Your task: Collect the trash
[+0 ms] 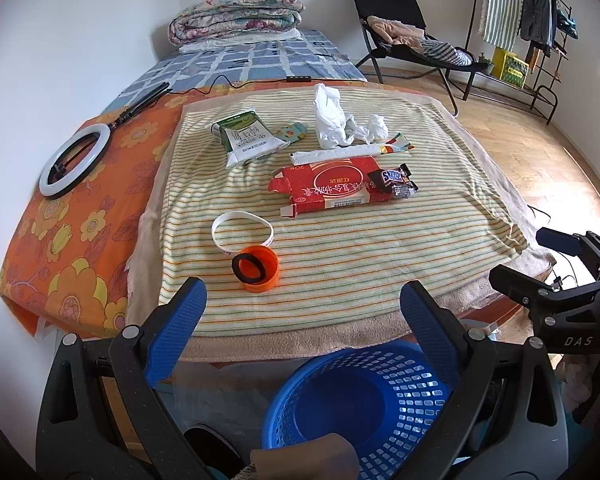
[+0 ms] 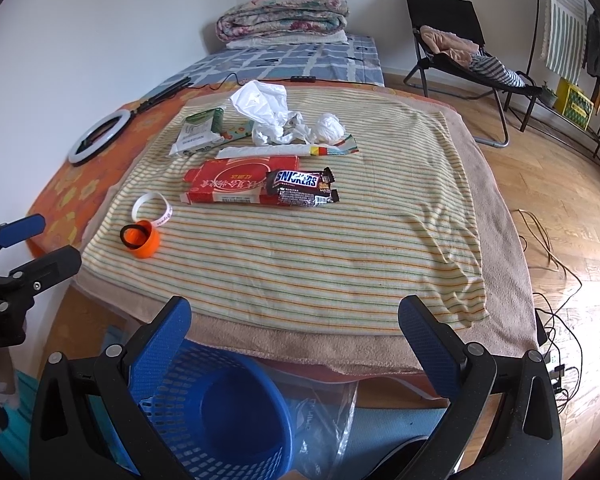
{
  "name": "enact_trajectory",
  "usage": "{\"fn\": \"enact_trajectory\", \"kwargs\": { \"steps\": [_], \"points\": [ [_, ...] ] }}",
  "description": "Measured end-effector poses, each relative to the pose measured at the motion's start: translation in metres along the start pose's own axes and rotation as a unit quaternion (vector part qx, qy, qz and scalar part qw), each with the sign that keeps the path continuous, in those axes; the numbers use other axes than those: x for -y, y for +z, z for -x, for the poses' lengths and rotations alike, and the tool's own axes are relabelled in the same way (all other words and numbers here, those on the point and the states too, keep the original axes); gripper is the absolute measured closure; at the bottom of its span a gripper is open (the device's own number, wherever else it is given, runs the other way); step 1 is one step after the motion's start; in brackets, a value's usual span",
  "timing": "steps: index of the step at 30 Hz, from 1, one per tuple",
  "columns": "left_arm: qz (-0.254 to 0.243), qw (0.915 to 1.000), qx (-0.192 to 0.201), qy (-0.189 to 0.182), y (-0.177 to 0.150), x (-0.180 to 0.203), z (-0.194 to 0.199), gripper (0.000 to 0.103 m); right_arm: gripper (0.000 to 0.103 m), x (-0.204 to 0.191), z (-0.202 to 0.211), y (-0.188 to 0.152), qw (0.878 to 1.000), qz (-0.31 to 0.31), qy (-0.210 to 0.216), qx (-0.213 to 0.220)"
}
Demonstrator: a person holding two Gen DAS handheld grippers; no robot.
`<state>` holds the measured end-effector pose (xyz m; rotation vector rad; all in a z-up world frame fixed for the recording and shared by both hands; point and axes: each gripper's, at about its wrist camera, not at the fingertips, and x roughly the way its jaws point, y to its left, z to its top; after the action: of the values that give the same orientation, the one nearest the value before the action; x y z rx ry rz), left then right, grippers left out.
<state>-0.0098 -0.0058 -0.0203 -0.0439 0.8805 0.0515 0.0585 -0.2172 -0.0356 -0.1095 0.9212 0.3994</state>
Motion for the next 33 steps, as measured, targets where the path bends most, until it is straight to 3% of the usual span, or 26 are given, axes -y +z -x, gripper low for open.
{"fn": "enact_trajectory", "kwargs": {
  "steps": [12,23,27,33],
  "points": [
    [0.043,0.9982,-0.037,0.02,0.004,-0.041,-0.024,0.004,0.0,0.013,-0.017,0.001,1.0,-0.004,0.018,0.014],
    [0.068,0.9937,-0.089,0.004,0.015,-0.066,-0.05,0.004,0.0,0.024,-0.055,0.036,0.999,-0.01,0.033,-0.029],
    [0.082,0.9888,-0.124,-0.012,0.016,-0.07,-0.07,0.023,0.0,0.021,-0.069,0.052,0.999,-0.002,0.039,-0.031],
    [0.101,0.9831,-0.152,-0.018,0.016,-0.08,-0.097,0.04,0.001,0.016,-0.087,0.066,0.998,0.005,0.059,-0.025]
  ]
}}
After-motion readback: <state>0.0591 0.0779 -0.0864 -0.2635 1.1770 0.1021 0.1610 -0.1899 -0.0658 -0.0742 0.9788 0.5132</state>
